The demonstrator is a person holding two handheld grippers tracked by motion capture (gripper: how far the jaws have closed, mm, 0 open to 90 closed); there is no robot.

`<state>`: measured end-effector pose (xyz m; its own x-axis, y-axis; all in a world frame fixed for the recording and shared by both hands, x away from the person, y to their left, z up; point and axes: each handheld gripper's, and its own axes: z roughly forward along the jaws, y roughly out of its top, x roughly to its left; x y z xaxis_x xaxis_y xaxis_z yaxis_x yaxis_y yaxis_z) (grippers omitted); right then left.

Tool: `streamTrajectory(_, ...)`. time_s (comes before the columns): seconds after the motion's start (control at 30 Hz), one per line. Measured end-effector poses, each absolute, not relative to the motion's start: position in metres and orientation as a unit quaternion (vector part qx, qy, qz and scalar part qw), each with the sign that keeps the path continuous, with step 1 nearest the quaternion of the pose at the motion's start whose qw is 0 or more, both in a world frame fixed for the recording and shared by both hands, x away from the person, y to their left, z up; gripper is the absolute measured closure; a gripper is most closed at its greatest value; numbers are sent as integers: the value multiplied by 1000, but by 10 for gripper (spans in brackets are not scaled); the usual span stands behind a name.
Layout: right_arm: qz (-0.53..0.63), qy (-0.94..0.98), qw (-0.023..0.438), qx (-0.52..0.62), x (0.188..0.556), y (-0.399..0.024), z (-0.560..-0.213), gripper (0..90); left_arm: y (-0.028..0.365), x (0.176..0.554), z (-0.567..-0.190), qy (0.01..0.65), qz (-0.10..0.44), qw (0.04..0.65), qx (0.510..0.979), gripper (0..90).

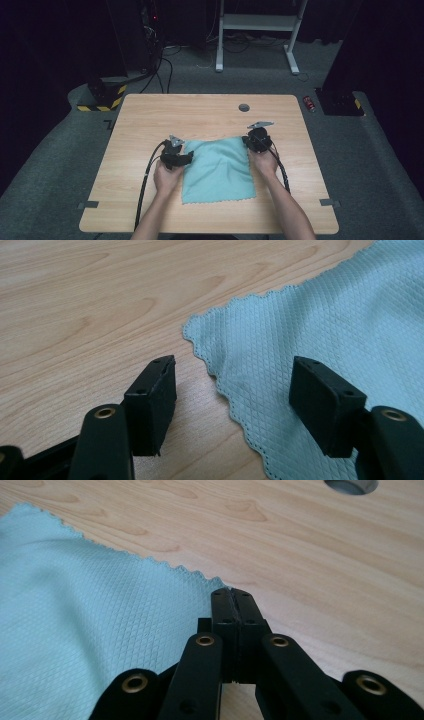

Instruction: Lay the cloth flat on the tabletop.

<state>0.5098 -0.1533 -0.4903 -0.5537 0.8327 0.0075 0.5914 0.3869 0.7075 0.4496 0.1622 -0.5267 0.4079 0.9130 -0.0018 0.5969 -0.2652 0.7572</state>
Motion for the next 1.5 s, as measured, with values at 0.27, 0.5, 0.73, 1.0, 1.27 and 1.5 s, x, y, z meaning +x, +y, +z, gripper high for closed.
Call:
streamTrajectory(0.27,308,820,208,436,523,-145,-487,896,162,450,-527,494,223,351,764,345)
streamTrajectory(0.5,297,813,190,463,530,-152,-501,768,165,451,-527,497,221,357,760,379)
streamTrajectory(0.73,320,807,178,463,523,-164,-495,752,168,462,-526,509,206,370,749,452)
streamTrajectory(1.0,326,799,179,472,525,-171,-505,674,167,481,-523,528,212,354,743,476)
streamTrajectory(1.27,337,781,174,497,535,-176,-514,723,171,487,-525,533,215,360,735,482)
streamTrajectory(1.5,342,783,182,487,537,-170,-518,753,165,486,-525,516,227,358,744,624)
